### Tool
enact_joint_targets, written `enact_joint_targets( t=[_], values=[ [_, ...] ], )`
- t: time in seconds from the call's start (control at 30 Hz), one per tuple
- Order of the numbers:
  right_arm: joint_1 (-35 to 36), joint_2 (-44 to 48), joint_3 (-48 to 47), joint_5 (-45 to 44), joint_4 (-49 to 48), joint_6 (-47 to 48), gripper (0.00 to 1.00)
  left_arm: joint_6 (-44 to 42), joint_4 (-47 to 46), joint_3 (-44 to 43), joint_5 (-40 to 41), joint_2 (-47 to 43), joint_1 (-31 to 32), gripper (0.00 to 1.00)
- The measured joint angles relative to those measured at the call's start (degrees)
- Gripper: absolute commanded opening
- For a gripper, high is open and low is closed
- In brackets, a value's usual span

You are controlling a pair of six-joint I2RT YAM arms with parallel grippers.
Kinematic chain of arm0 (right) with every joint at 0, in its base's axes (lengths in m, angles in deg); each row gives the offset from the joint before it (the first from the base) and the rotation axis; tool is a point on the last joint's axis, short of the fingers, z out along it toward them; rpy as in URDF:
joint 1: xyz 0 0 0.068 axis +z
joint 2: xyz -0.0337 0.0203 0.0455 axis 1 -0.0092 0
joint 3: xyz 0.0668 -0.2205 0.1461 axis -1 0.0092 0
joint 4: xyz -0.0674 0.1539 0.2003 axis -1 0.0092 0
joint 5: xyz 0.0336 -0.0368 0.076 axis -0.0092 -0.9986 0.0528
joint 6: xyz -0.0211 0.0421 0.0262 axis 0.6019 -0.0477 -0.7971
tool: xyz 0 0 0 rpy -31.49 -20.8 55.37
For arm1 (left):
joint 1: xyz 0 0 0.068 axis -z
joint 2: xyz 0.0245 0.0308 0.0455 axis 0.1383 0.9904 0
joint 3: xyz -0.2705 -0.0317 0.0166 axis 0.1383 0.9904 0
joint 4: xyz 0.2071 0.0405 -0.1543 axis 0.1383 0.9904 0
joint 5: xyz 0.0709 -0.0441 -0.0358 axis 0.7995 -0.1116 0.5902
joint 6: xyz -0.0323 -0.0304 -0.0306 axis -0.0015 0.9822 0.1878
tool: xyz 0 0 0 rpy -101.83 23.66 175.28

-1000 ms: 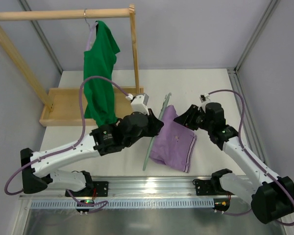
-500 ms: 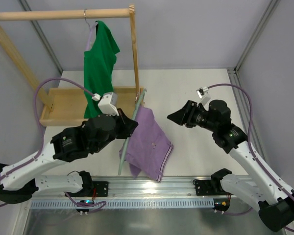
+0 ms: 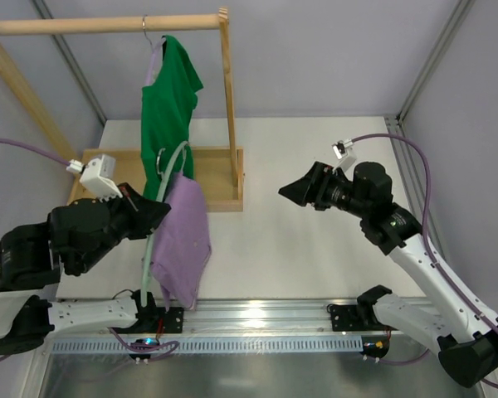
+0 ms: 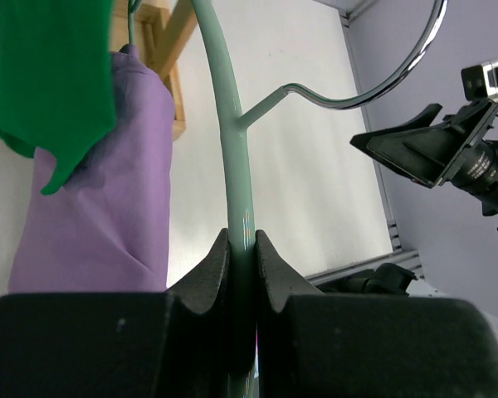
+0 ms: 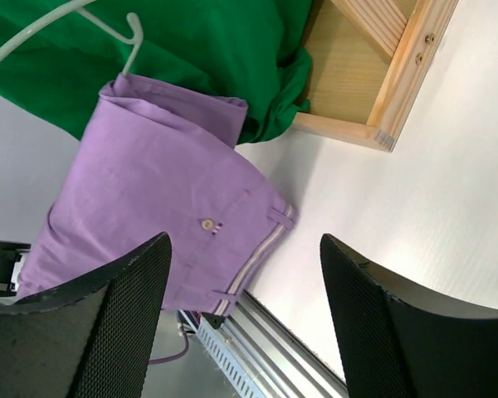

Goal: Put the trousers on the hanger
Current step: Hang the hanger with trousers onto the clothesline

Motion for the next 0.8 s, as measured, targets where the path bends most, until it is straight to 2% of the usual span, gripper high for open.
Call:
enact_joint_targets(
  t=[0.07, 0.2, 0.33, 0.5, 0.8],
  values=[
    [0.2, -0.8, -0.3, -0.2, 0.3, 0.0, 0.8, 1.0, 4.0, -2.9, 1.4, 0.1, 0.0, 0.0],
    [1.4, -5.3, -5.4, -1.8, 2.7, 0.2, 0.82, 3.0, 9.6, -5.6, 3.2, 0.0, 0.0, 0.0],
    [5.6, -12.7, -17.2, -5.2, 4.3, 0.7, 0.82, 5.4, 11.7, -5.8, 4.3, -0.1, 0.0, 0.0],
    [14.3, -22.6, -34.0, -11.8, 4.0, 1.5, 0.81, 7.3, 12.5, -5.9, 5.1, -1.8, 0.0, 0.01],
    [24.6, -37.6, -48.5, -22.8, -0.6, -0.3, 0.79, 8.1, 13.9, -8.5, 5.2, -5.5, 0.0, 0.0]
  ],
)
